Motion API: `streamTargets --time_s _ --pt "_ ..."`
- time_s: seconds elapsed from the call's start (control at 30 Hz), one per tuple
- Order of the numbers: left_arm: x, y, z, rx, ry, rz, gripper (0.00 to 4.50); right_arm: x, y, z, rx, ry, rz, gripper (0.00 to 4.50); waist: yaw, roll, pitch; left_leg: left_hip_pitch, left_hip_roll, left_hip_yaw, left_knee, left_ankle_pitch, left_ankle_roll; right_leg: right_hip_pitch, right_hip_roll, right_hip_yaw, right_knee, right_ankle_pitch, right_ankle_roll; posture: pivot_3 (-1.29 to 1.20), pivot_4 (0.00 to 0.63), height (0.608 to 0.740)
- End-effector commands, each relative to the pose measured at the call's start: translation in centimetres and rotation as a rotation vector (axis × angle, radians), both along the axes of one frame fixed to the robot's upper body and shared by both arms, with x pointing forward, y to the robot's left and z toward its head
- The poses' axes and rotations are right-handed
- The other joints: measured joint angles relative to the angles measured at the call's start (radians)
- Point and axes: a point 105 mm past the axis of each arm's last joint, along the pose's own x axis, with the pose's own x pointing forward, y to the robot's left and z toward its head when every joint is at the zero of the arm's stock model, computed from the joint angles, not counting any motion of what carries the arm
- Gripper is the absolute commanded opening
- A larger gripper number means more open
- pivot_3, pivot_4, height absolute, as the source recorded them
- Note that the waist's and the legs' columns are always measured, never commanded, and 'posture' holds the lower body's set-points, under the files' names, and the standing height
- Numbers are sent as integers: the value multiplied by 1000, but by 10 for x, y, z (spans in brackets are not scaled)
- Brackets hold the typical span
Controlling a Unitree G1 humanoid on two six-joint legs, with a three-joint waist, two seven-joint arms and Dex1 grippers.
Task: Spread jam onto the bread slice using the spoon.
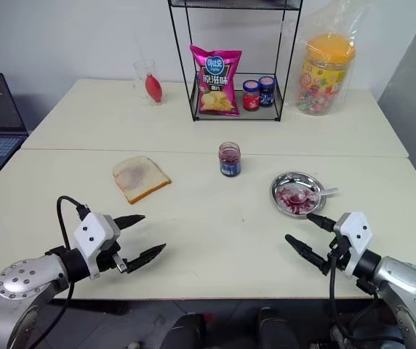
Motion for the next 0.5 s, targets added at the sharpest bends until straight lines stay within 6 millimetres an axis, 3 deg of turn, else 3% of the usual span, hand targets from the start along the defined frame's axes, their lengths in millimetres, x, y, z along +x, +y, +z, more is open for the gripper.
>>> streamTargets --time_s 0.03,0.5 --pt "0 -3 8 5 -37 -18 4500 0 6 11 7 -39 16 3970 0 0 0 0 0 0 0 0 0 0 0 0 0 0 0 0 150 740" --pt "5 -9 19 -25 -106 -21 4500 2 6 12 20 -48 -4 3970 0 0 0 0 0 0 0 0 0 0 0 0 0 0 0 0 150 740"
